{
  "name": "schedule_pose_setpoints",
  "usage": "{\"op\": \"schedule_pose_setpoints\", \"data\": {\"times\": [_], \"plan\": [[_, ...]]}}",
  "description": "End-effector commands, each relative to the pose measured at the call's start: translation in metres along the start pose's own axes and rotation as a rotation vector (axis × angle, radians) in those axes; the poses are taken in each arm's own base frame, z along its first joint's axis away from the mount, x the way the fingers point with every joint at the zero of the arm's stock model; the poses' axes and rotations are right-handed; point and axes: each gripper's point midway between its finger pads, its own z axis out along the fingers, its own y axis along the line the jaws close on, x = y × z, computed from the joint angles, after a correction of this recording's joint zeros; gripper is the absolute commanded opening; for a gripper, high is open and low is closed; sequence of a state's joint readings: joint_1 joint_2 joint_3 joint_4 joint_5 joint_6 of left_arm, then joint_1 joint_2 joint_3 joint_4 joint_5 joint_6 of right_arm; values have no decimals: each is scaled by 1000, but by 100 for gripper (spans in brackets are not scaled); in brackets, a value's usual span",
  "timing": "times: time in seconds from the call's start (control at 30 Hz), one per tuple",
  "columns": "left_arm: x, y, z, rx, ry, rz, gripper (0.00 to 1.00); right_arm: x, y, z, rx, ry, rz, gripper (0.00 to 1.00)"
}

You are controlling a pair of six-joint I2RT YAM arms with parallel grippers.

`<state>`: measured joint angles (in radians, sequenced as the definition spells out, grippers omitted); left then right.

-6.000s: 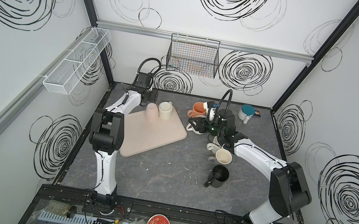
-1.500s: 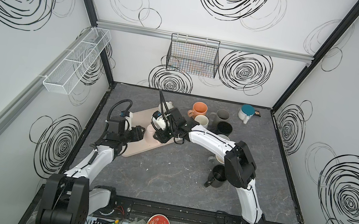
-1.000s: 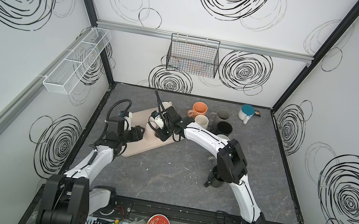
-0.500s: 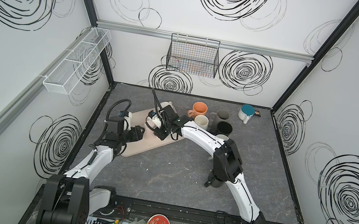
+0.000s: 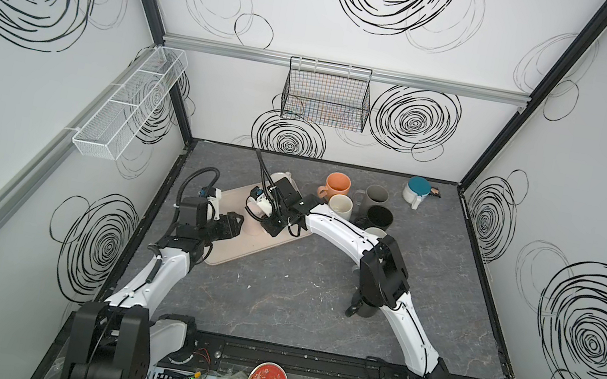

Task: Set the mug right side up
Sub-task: 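Close the right gripper on the pink mug's handle while the left steadies the mug, then lift the pink mug off the tray with the right gripper while the left draws back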

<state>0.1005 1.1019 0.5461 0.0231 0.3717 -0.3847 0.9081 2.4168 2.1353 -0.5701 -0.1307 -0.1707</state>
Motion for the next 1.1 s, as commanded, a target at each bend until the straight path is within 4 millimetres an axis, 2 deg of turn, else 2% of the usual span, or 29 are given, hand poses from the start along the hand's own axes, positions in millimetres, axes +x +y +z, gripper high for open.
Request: {"op": "schedule_pose_setpoints", "data": {"times": [0.0, 0.23, 0.43, 0.57, 0.7, 0.93, 1.07], "plan": [[-18, -9, -13, 40, -84, 36, 63, -46, -3, -53, 53, -179, 18, 0], [-38, -28, -38, 127, -214, 61, 69, -74, -6, -125, 68, -549, 88, 0], [-51, -61, -59, 301, -320, 101, 72, -97, -6, -178, 36, -719, 149, 0], [-63, -86, -84, 437, -442, 132, 73, -109, -15, -223, -16, -869, 237, 0], [-70, -112, -110, 533, -550, 189, 73, -113, -23, -264, -150, -1014, 328, 0], [-62, -165, -126, 643, -608, 282, 76, -116, -9, -308, -428, -1175, 319, 0], [-67, -186, -131, 704, -626, 267, 76, -116, 0, -331, -544, -1251, 293, 0]]}}
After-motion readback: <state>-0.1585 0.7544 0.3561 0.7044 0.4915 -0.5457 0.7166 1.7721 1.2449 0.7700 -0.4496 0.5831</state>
